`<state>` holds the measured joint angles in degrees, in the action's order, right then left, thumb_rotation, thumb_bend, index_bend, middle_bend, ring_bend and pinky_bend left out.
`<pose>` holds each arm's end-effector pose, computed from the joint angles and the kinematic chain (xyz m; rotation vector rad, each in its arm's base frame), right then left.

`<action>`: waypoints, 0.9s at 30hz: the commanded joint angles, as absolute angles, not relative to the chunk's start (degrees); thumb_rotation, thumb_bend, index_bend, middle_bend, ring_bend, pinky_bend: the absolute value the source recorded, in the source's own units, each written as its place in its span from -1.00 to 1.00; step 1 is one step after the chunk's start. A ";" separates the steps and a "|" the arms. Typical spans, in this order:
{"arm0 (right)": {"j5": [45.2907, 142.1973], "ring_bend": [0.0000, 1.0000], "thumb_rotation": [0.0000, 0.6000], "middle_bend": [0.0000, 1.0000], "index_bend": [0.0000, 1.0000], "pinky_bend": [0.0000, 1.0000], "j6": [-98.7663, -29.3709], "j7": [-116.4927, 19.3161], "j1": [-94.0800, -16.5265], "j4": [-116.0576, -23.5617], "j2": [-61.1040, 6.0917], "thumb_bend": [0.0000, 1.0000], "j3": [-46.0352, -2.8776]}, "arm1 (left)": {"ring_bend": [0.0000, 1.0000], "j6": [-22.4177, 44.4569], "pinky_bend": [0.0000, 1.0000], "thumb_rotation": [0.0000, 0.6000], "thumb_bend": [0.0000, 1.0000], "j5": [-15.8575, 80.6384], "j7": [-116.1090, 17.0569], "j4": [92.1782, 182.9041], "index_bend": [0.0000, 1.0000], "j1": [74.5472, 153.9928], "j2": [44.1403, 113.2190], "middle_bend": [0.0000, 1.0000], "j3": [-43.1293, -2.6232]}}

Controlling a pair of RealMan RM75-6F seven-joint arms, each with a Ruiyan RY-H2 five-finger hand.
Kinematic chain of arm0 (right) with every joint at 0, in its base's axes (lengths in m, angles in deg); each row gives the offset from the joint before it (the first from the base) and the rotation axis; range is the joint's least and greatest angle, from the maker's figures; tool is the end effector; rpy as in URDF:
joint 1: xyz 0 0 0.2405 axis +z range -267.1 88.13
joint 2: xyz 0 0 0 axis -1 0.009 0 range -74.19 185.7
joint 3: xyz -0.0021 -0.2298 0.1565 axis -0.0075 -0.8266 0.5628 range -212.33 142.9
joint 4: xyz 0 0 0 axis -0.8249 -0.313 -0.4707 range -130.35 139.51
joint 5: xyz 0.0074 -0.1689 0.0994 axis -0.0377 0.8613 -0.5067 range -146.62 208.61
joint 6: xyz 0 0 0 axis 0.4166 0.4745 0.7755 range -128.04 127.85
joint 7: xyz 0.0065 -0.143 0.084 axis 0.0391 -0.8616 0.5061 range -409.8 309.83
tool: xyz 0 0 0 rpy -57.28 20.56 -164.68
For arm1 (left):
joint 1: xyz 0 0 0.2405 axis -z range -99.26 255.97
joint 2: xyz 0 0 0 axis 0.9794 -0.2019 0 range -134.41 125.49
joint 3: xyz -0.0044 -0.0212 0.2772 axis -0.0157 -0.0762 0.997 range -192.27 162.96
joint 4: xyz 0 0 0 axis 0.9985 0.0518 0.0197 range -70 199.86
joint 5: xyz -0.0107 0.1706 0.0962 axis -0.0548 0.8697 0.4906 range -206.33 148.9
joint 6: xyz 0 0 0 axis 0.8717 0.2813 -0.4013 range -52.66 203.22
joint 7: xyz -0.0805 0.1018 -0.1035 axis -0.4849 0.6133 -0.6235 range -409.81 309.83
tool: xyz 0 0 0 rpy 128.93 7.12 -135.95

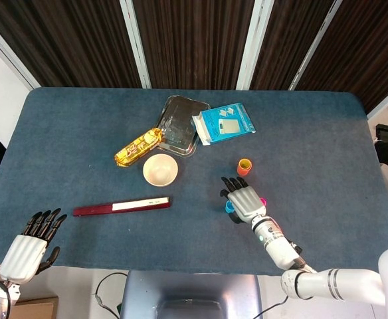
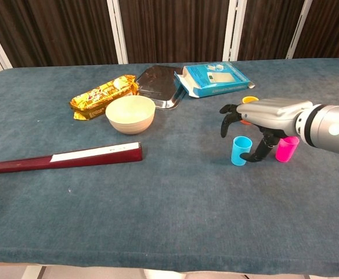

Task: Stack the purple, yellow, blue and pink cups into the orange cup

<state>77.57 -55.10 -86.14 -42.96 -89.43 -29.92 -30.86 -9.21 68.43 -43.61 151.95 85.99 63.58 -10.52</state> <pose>-0.1699 -0.3513 -0.0220 1.9749 -0.9579 0.6236 -0.3103 0.1911 0.1330 -1.6970 -0.7656 -0.8579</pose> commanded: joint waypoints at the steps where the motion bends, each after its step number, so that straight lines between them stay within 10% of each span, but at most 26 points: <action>1: 77.65 -1.00 1.00 -1.00 -0.18 -1.00 -55.91 -86.96 -42.91 -89.13 -30.27 -0.05 -31.15 | -0.98 -9.28 -0.79 1.00 -0.10 68.51 -43.61 151.94 -1.00 85.96 63.57 -1.00 -10.50; 27: 75.63 -1.00 1.00 -1.00 0.15 -1.00 -57.20 -88.67 -42.53 -88.13 -31.71 -0.05 -30.84 | -0.98 -9.05 -0.79 1.00 -0.11 68.45 -43.71 151.92 -1.00 86.01 63.53 -1.00 -10.54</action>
<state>75.65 -57.19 -88.65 -42.53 -88.15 -31.70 -30.85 -9.05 68.45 -43.71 151.91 86.02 63.53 -10.54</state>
